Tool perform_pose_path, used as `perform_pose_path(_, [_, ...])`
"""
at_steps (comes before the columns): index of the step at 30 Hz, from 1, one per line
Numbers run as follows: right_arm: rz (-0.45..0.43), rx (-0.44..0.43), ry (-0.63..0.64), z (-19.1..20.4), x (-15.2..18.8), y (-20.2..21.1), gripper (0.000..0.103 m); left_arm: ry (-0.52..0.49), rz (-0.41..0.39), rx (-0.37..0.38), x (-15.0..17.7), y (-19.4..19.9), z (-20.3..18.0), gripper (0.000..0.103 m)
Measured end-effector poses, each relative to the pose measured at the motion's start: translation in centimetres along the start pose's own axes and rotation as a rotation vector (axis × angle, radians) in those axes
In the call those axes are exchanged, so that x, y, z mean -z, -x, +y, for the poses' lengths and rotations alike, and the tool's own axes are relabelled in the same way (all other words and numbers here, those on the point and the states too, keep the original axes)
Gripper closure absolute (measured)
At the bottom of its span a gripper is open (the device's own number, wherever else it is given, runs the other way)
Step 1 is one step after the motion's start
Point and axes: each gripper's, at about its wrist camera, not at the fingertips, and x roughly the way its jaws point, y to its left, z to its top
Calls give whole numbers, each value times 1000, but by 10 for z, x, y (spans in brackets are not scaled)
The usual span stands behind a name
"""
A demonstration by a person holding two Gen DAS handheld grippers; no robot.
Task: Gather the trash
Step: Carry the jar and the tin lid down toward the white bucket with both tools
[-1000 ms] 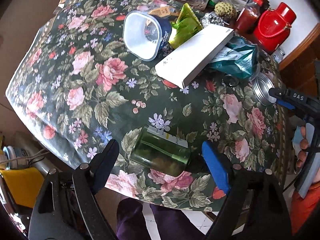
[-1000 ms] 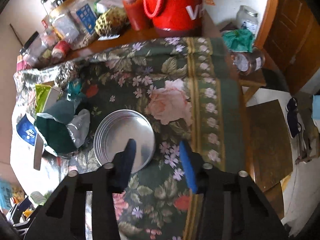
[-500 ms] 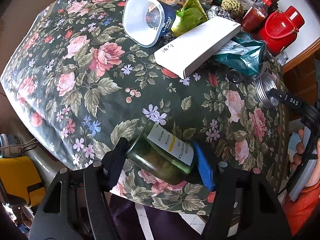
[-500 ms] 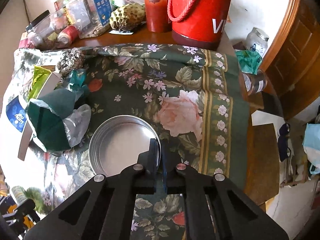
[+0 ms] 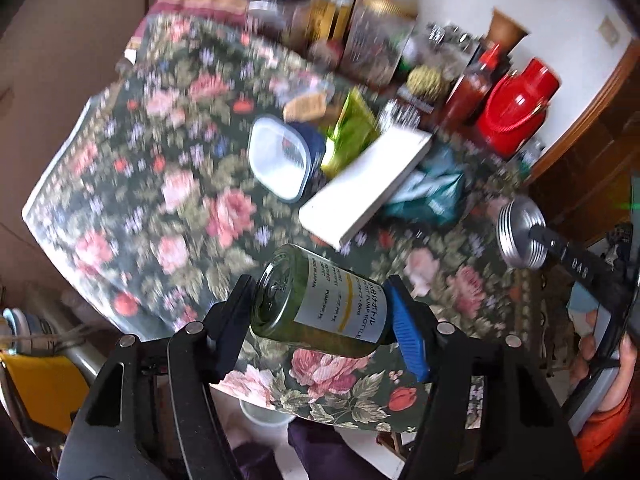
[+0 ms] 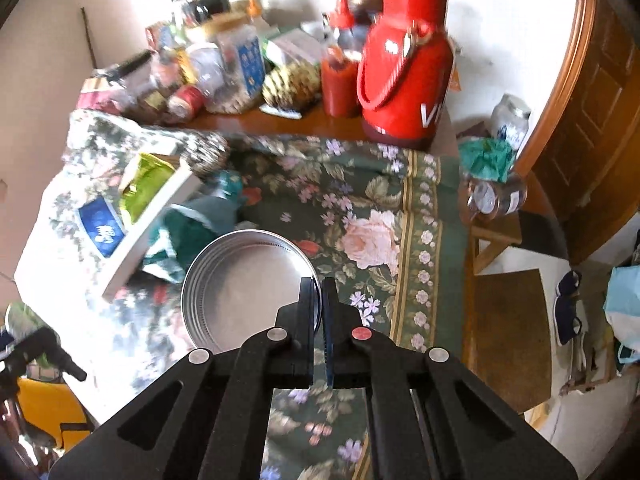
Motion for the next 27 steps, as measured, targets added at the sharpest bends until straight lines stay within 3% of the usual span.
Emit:
perform_pose_path(8, [-111, 8, 0, 24, 11, 64, 100, -111, -149, 77, -4, 67, -2, 39])
perform_pose_path(14, [-193, 34, -39, 51, 33, 115, 100, -222, -231, 158, 12, 121, 7, 39])
perform_pose_path(27, [-292, 128, -169, 128, 138, 202, 100, -358, -293, 278, 85, 207, 79, 39])
